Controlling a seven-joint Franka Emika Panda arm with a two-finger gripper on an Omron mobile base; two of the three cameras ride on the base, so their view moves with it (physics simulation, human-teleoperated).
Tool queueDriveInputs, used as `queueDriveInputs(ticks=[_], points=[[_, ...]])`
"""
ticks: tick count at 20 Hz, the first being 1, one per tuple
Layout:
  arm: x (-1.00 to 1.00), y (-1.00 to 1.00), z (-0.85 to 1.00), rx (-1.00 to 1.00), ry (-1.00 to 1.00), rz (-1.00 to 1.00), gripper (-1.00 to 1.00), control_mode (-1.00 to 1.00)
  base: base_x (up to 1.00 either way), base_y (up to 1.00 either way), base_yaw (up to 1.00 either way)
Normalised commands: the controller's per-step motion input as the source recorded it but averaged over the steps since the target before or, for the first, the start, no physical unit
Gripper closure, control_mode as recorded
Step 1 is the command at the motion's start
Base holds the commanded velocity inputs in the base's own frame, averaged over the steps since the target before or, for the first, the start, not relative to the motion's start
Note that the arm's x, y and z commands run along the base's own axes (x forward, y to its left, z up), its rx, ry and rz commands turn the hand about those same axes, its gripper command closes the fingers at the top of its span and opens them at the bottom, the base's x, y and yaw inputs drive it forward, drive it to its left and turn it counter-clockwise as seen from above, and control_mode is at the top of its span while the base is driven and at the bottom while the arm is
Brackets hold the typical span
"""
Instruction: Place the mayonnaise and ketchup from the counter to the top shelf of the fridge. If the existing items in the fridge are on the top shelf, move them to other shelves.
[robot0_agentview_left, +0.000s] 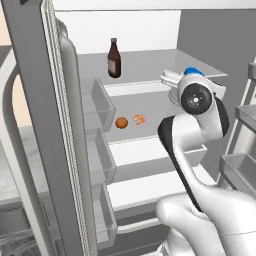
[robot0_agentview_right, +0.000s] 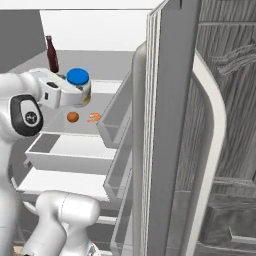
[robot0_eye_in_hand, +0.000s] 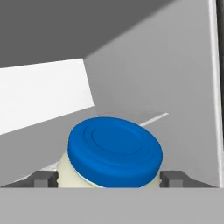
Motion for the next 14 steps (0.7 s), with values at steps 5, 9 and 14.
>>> queueDriveInputs(ticks=[5, 9, 14], points=[[0.29, -0.33, 0.55, -0.02, 0.02, 0.19, 1.00, -1.00, 0.00, 0.00, 0.00], [-0.02, 0.32, 0.01, -0.09, -0.15, 0.21, 1.00, -1.00, 0.00, 0.00, 0.00], [0.35, 0.13, 0.34, -0.08, -0.17, 0.28, 1.00, -1.00, 0.00, 0.00, 0.00]])
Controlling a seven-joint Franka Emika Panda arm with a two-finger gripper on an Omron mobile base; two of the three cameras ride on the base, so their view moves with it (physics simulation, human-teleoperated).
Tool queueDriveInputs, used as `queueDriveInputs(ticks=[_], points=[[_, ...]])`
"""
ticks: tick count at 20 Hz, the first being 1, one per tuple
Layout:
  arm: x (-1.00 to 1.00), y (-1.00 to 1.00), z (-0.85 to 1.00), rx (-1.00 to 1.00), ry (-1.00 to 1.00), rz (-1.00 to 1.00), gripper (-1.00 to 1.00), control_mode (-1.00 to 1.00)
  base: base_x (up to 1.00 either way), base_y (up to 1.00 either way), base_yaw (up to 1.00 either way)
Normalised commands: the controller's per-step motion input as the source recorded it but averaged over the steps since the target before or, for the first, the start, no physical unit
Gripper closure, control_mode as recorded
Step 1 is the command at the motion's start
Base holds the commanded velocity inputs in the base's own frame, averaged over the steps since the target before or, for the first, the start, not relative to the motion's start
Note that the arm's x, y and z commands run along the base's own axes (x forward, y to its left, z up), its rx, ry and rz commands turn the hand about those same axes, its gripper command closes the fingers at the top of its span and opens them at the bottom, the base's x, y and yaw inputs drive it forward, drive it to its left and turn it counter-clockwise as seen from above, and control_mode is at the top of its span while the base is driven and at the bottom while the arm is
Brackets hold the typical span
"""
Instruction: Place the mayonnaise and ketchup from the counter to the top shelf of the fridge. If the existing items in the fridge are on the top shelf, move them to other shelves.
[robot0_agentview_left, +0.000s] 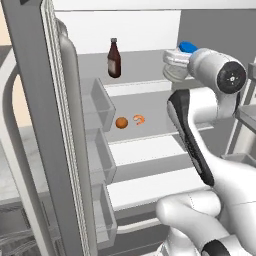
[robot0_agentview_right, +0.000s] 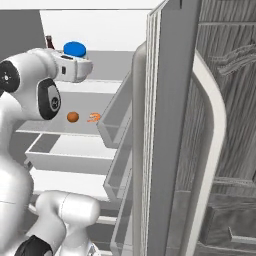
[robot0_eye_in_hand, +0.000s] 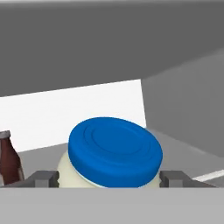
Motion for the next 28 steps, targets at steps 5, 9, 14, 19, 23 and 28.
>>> queueDriveInputs(ticks=[5, 9, 14, 19, 23, 28], points=[[0.66, 0.00, 0.54, -0.14, 0.07, 0.21, 1.00, -1.00, 0.00, 0.00, 0.00], [0.44, 0.01, 0.16, -0.25, 0.17, 0.13, 1.00, -1.00, 0.00, 0.00, 0.00], [0.09, 0.10, -0.14, -0.25, 0.01, 0.00, 1.00, -1.00, 0.00, 0.00, 0.00], [0.48, 0.01, -0.30, -0.14, -0.04, 0.00, 1.00, -1.00, 0.00, 0.00, 0.00], [0.65, 0.00, -0.34, -0.03, 0.00, 0.00, 1.00, -1.00, 0.00, 0.00, 0.00], [0.78, 0.00, -0.30, 0.00, 0.00, 0.00, 1.00, -1.00, 0.00, 0.00, 0.00]])
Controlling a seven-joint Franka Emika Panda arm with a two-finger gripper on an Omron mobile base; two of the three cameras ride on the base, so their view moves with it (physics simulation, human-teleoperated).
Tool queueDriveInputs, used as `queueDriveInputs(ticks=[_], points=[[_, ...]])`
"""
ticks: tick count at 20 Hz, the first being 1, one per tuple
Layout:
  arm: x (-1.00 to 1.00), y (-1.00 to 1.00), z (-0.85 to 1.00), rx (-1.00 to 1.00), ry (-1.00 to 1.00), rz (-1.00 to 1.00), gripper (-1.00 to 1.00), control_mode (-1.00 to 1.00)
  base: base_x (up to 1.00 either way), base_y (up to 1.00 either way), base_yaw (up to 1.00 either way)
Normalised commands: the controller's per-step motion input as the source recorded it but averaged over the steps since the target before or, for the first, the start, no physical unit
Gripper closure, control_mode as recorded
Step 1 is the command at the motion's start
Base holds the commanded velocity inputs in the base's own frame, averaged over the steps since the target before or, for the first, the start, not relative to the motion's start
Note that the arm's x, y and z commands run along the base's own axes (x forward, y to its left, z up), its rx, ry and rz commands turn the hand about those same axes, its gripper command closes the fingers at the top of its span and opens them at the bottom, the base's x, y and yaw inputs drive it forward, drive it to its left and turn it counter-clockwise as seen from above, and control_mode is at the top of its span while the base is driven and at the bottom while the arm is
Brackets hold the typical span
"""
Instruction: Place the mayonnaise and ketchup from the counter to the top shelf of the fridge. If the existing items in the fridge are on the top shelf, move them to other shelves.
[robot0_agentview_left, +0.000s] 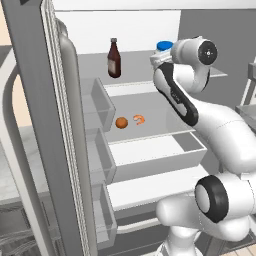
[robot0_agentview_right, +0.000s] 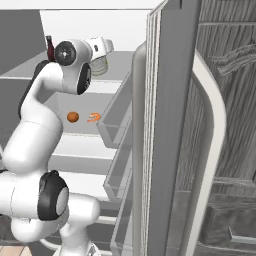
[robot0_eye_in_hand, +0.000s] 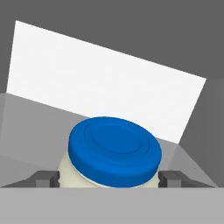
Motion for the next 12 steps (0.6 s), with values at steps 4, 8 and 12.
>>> queueDriveInputs(ticks=[4, 8, 12], points=[[0.81, 0.00, -0.34, 0.00, 0.06, 0.00, 1.00, -1.00, 0.00, 0.00, 0.00], [0.82, 0.00, -0.23, 0.00, 0.05, 0.00, 1.00, -1.00, 0.00, 0.00, 0.00], [0.69, -0.04, -0.13, 0.02, 0.05, 0.00, 1.00, -1.00, 0.00, 0.00, 0.00]])
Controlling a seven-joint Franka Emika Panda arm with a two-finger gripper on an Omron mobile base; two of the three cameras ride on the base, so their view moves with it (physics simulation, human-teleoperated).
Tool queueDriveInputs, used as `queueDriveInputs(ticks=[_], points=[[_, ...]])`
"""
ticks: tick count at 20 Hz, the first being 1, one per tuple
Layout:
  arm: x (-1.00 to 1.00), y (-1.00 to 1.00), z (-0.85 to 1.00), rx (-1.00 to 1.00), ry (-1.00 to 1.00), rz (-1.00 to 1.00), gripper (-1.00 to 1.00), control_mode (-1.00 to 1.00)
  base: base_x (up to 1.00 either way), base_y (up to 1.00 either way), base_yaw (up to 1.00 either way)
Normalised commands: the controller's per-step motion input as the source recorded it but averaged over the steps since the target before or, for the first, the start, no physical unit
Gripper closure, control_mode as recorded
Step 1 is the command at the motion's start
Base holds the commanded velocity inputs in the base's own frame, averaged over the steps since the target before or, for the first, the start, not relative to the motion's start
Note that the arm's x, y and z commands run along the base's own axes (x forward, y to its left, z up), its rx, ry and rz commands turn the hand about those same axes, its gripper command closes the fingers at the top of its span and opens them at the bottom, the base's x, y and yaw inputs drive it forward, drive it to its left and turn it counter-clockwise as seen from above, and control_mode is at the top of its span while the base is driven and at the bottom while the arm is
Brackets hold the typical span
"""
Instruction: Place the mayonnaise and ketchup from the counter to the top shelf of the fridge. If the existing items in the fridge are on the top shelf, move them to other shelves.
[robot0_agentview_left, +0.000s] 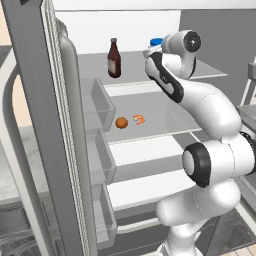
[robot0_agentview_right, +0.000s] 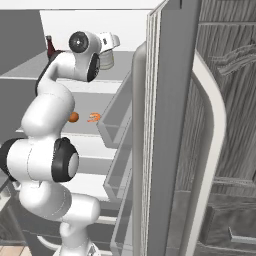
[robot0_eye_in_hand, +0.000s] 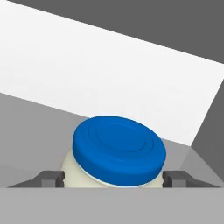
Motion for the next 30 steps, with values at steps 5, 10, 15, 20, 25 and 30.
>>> queueDriveInputs(ticks=[5, 10, 15, 20, 25, 30], points=[[0.18, -0.05, -0.04, 0.02, 0.00, 0.00, -1.00, -1.00, 0.00, 0.00, 0.00], [0.00, 0.00, 0.00, 0.00, 0.00, 0.00, -1.00, -1.00, 0.00, 0.00, 0.00], [-0.14, -0.02, 0.00, 0.00, 0.00, 0.00, -1.00, -1.00, 0.00, 0.00, 0.00], [-0.31, -0.04, 0.00, 0.01, -0.01, -0.03, -1.00, -1.00, 0.00, 0.00, 0.00], [-0.95, -0.25, 0.03, 0.06, -0.01, -0.04, -1.00, -1.00, 0.00, 0.00, 0.00], [-1.00, -0.06, 0.16, 0.03, -0.07, 0.00, -1.00, -1.00, 0.00, 0.00, 0.00]])
